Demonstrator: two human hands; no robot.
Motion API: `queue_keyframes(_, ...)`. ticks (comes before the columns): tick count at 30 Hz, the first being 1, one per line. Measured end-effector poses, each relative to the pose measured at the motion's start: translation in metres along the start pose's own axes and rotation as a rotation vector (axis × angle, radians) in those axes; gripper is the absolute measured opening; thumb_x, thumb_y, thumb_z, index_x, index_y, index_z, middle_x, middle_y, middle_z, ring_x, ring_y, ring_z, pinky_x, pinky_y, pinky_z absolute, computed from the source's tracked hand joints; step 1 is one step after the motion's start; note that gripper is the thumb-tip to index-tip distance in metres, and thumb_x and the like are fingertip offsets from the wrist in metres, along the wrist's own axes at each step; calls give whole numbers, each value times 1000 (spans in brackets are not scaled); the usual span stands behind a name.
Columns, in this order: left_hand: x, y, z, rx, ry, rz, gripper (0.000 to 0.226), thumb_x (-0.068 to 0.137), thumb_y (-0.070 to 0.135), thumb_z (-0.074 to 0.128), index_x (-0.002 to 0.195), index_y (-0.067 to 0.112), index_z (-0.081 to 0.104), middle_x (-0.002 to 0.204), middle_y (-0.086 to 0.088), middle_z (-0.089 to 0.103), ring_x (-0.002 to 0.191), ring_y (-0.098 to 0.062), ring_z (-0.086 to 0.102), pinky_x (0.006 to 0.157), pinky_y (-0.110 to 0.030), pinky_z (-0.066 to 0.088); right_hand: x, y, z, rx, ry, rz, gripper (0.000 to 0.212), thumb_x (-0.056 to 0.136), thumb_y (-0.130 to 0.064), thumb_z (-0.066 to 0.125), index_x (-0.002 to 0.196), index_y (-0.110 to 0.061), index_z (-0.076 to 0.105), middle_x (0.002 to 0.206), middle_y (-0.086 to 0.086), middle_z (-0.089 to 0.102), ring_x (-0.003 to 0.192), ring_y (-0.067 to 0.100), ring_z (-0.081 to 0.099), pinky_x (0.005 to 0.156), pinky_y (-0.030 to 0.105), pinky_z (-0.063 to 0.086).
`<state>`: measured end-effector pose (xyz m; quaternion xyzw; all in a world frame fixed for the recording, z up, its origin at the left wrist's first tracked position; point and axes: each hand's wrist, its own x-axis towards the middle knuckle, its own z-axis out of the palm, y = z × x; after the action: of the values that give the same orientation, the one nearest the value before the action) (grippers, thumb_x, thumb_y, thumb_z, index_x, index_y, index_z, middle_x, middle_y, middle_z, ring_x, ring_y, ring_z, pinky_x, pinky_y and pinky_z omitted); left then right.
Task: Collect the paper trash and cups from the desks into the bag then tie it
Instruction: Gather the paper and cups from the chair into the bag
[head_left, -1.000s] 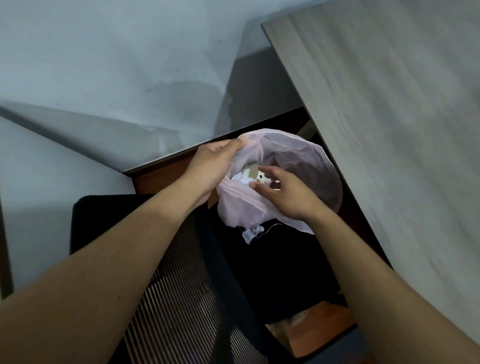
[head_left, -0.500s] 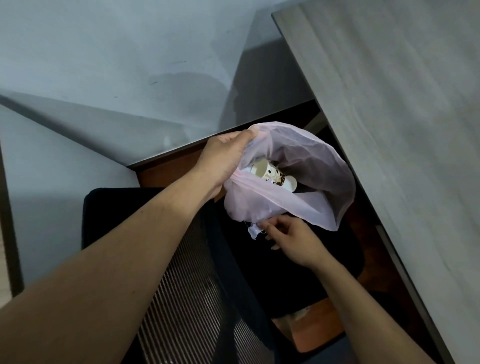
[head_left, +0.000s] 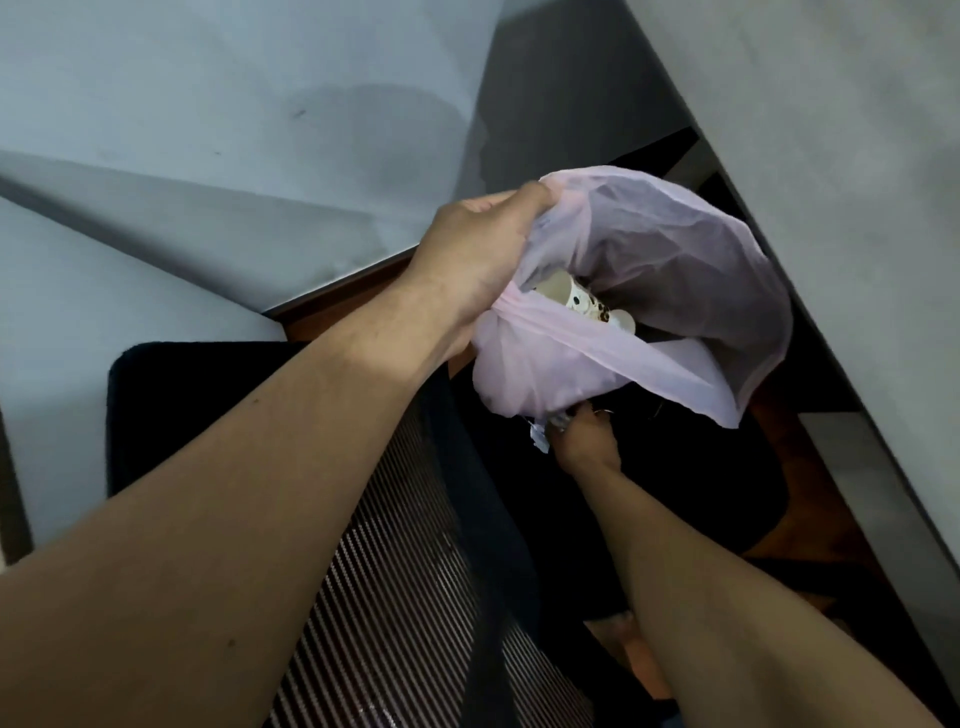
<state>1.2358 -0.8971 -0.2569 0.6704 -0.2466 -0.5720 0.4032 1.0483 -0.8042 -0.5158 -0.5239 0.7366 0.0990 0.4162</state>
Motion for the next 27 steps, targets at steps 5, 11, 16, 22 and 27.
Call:
queue_keyframes(5,-2,2,0,36,-16,8,30,91,39,78,103,13,86,103,-15,85,102,-34,82,103,-56,62,-15,13,-17,76,31,-37,53,99,-42,76,134,-4,62,135,27,60,125,45,61,98,39,49)
queue_keyframes(11,-5,3,3,42,-34,44,33,81,51,75,96,21,75,92,-15,72,83,-27,67,89,-44,59,-80,38,-78,178,129,-148,34,90,-50,83,94,-26,59,103,6,70,94,26,71,77,35,48)
queue_keyframes(16,-11,2,0,88,-28,35,28,83,53,73,91,26,72,90,-5,72,83,-21,69,82,-38,51,-155,31,-149,410,-12,-295,24,95,-41,84,102,-26,66,97,-10,74,86,2,71,78,24,50)
queue_keyframes(22,-16,-4,-2,165,-26,47,32,84,57,70,87,27,79,91,-1,79,85,-13,64,82,-35,47,-181,-11,-213,1015,-318,-469,34,92,-48,83,99,-17,71,75,12,54,67,24,46,69,38,40)
queue_keyframes(27,-25,0,-1,176,-31,42,33,98,46,70,107,18,86,99,6,83,94,-10,75,92,-31,54,-154,-58,-231,1012,-141,-439,34,87,-50,85,100,-19,80,73,1,56,65,17,43,62,33,39)
